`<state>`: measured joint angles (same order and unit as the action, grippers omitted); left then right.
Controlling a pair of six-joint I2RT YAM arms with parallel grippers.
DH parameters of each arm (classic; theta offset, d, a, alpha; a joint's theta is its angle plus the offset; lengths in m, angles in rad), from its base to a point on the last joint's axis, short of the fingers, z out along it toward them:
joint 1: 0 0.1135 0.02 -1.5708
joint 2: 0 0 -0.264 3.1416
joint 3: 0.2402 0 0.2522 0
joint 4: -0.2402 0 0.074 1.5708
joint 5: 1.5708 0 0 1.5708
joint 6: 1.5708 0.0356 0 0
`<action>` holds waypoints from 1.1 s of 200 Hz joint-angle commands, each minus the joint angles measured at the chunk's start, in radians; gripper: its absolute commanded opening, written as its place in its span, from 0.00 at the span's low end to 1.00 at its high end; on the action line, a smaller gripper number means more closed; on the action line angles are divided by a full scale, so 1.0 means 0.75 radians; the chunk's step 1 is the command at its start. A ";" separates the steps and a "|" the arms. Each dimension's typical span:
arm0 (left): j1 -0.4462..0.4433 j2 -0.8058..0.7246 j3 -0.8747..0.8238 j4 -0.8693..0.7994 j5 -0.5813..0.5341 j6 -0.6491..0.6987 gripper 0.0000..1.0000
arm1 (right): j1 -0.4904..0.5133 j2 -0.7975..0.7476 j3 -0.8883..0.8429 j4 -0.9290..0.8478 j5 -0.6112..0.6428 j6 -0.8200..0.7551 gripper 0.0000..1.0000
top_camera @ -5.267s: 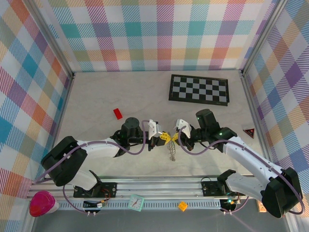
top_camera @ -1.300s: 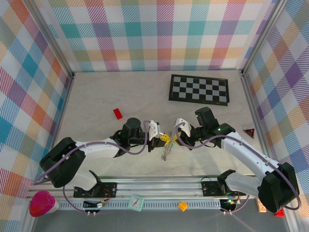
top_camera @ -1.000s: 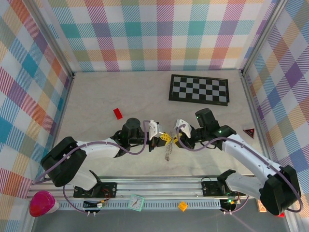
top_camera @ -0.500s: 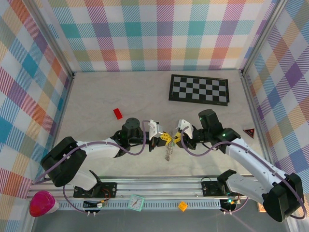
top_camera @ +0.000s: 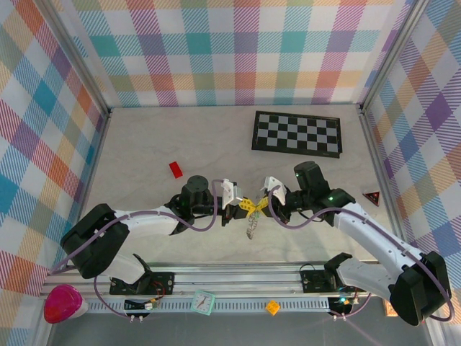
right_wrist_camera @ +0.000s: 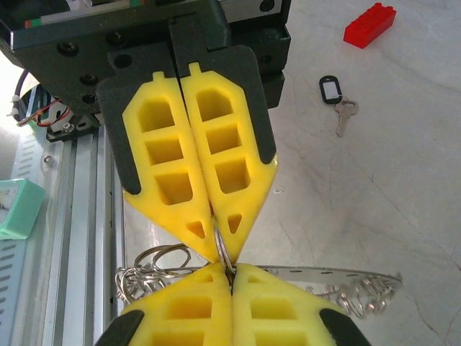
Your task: Put the keys on the keyring
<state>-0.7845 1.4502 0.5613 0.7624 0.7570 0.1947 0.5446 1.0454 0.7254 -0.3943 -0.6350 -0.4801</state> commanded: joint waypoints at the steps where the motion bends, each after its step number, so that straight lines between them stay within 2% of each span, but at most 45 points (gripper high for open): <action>1: -0.015 -0.023 0.006 0.076 0.021 0.004 0.24 | 0.014 0.012 0.069 -0.034 -0.029 -0.055 0.00; 8: -0.014 -0.034 0.009 0.041 -0.002 0.024 0.30 | 0.014 0.013 0.084 -0.074 -0.009 -0.088 0.00; 20: -0.015 -0.054 0.035 -0.090 -0.024 0.092 0.33 | 0.021 0.021 0.117 -0.152 0.044 -0.154 0.00; 37: -0.014 -0.080 0.092 -0.286 -0.057 0.172 0.34 | 0.043 0.052 0.169 -0.277 0.119 -0.251 0.00; 59: -0.015 -0.087 0.119 -0.377 -0.064 0.231 0.32 | 0.074 0.096 0.227 -0.371 0.173 -0.317 0.00; 101: -0.015 -0.081 0.136 -0.433 -0.057 0.260 0.24 | 0.149 0.175 0.302 -0.420 0.221 -0.360 0.00; 144: -0.014 -0.074 0.148 -0.463 -0.054 0.280 0.19 | 0.167 0.201 0.335 -0.370 0.158 -0.318 0.00; 178: -0.014 -0.082 0.140 -0.432 -0.051 0.279 0.00 | 0.178 0.209 0.335 -0.347 0.143 -0.270 0.00; 199: -0.014 -0.086 0.121 -0.396 -0.038 0.263 0.00 | 0.144 0.144 0.263 -0.264 0.142 -0.188 0.22; 220: -0.015 -0.085 0.096 -0.317 -0.026 0.223 0.00 | 0.101 0.108 0.194 -0.247 0.155 -0.150 0.30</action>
<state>-0.7876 1.4048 0.6407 0.4240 0.7155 0.3859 0.6456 1.1736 0.9176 -0.6304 -0.4671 -0.6399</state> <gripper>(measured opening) 0.043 0.273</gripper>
